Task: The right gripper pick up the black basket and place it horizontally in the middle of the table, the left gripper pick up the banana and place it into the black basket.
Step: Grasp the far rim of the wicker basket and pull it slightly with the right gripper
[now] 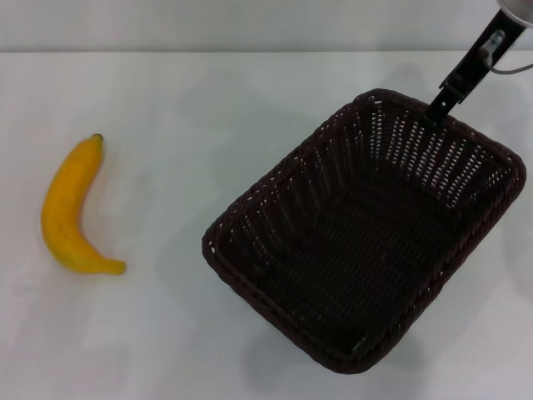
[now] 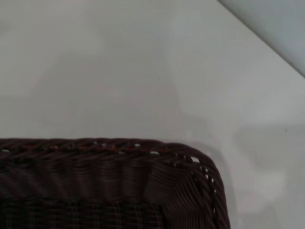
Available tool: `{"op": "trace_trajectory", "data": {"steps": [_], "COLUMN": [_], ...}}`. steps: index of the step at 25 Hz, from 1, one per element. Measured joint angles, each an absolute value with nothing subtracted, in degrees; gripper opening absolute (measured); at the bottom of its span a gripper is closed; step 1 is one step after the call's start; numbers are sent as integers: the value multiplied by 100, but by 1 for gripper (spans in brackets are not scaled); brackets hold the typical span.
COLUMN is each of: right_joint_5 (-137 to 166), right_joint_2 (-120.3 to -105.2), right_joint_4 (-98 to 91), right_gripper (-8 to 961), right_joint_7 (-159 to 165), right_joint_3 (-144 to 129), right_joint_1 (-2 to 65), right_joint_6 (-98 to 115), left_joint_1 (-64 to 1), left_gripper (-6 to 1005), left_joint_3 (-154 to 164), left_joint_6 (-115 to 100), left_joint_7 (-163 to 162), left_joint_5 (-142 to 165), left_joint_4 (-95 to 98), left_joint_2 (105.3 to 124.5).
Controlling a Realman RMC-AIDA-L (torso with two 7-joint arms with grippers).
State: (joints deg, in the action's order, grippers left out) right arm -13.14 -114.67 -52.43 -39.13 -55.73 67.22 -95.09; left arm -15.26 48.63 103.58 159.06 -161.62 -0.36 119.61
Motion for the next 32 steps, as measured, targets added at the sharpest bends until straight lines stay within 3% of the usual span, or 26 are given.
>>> {"op": "trace_trajectory", "data": {"steps": [7,26,32], "right_joint_5": [-1215,-914,-1118], "right_joint_2": [-11400,-11523,-11535], "right_joint_4": [-4374,-3847,-3861], "right_gripper": [800,778,553], "right_joint_7": [-3921,-3932,-3952], "right_joint_3": [-5670,-6698,-6710], "right_joint_1": [6876,6883,6969], "right_joint_6": [-9121,-8748,-8821], "left_joint_1": [-1557,-1740,-1798], "left_gripper": [895,894,894], "left_joint_3": [4885,4876,4850], "left_joint_6": [10348,10346,10298], "left_joint_7": [15899,15891,15972], "left_joint_5": [-16147,-16019,-16049], "left_joint_4": [-51,-95,-54], "left_joint_2": [11971,11971,11950]}}
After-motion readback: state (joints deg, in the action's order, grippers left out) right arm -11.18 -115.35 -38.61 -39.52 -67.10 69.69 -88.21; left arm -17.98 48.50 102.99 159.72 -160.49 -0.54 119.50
